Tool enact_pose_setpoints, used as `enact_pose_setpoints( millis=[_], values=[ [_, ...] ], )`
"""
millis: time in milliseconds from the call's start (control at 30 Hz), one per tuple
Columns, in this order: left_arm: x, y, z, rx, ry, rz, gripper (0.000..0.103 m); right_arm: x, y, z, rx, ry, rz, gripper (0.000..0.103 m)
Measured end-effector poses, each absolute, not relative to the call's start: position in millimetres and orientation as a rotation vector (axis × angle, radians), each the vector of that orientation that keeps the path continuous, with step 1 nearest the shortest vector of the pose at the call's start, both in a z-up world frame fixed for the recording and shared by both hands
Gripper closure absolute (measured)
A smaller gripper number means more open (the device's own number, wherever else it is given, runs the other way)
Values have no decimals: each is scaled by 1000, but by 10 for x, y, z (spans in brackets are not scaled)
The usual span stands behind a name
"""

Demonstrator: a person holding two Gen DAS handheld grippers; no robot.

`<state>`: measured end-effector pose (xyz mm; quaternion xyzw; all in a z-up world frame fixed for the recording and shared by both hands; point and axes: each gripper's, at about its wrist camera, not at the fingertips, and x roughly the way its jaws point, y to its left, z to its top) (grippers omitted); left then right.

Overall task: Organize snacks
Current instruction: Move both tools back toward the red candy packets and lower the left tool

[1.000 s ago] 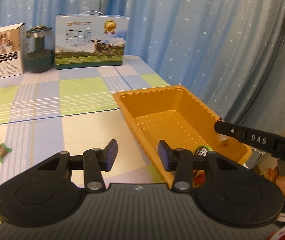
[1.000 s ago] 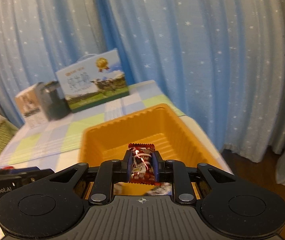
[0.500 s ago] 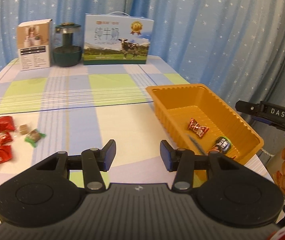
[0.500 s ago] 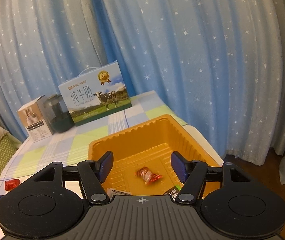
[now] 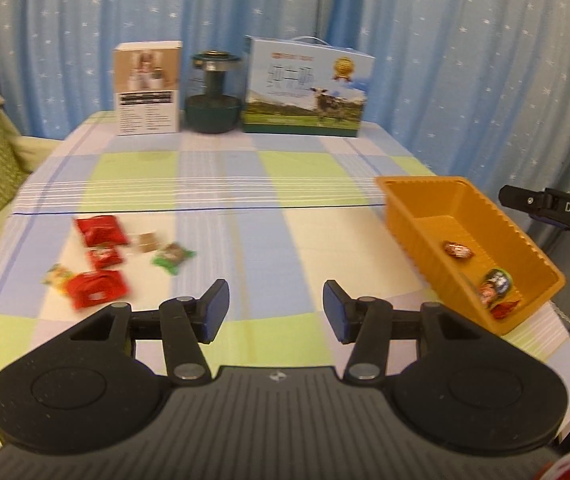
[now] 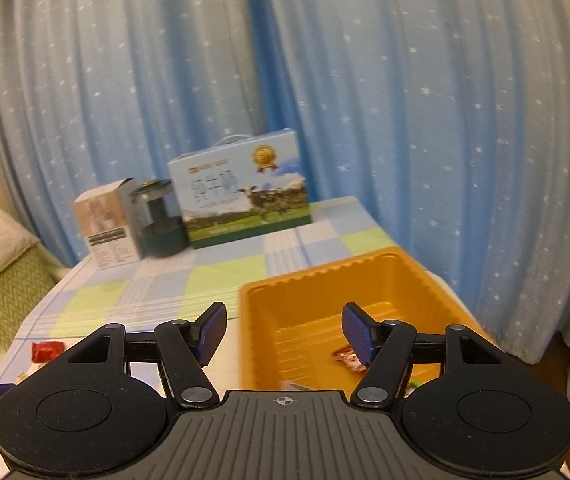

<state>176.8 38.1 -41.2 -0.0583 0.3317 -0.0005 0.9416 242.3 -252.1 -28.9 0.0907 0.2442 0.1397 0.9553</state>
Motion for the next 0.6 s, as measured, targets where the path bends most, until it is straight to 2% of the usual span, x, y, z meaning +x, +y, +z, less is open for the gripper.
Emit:
enact_pose_setpoints(
  millis=[600],
  values=[
    [1433,1420,-472,-69,691,168,52,2313,-1243,-421,4,516,557,39]
  ],
)
